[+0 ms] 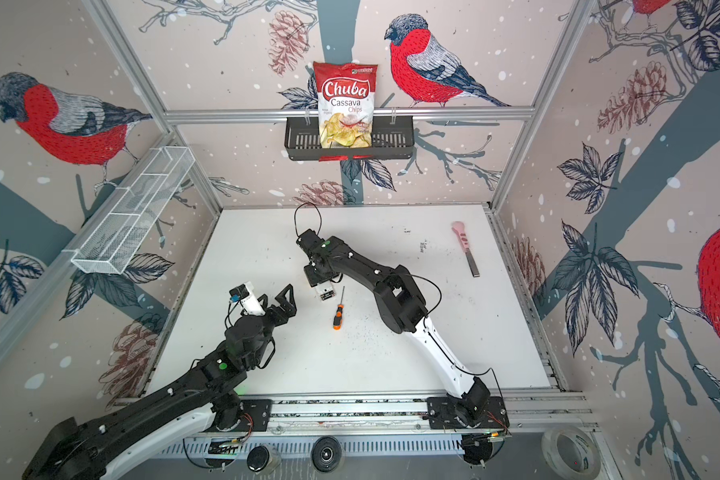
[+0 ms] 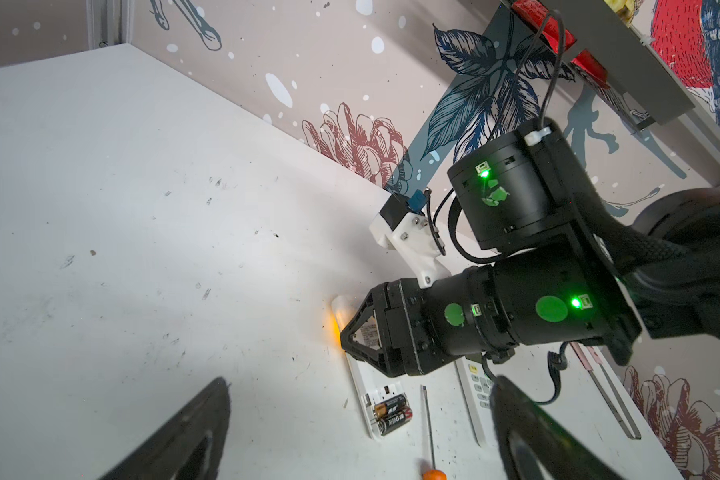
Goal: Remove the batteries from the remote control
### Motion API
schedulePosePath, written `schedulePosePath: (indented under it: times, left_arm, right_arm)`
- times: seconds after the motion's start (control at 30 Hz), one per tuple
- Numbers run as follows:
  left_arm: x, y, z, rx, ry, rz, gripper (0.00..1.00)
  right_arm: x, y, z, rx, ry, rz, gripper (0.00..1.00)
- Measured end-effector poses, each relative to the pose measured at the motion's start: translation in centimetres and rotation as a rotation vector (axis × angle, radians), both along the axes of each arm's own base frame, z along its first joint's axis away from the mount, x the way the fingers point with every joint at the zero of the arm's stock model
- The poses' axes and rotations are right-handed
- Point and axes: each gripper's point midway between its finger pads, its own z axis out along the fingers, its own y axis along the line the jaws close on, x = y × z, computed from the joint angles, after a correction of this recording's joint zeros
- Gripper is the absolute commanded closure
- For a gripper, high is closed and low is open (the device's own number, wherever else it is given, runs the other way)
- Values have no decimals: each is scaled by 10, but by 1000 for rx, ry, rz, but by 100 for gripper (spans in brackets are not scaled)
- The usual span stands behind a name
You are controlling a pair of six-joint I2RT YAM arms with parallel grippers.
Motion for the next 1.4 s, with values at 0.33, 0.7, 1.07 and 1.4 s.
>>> schedulePosePath:
  times: [0.33, 0.7, 1.07, 1.4]
  left_arm:
    - [-1, 1, 1, -6, -6, -1, 3]
    - [1, -9, 8, 25, 11, -46, 3]
    - [15, -23, 16, 116, 36, -67, 4]
    - [19, -27, 8, 156, 51, -78, 3]
  right_arm:
    - [5, 3, -5, 1, -20, 1, 32]
    - [11, 3, 13, 34, -38, -9, 28]
    - [-13, -34, 80, 104, -79, -45, 39]
    - [-83, -94, 50, 81, 5, -109, 45]
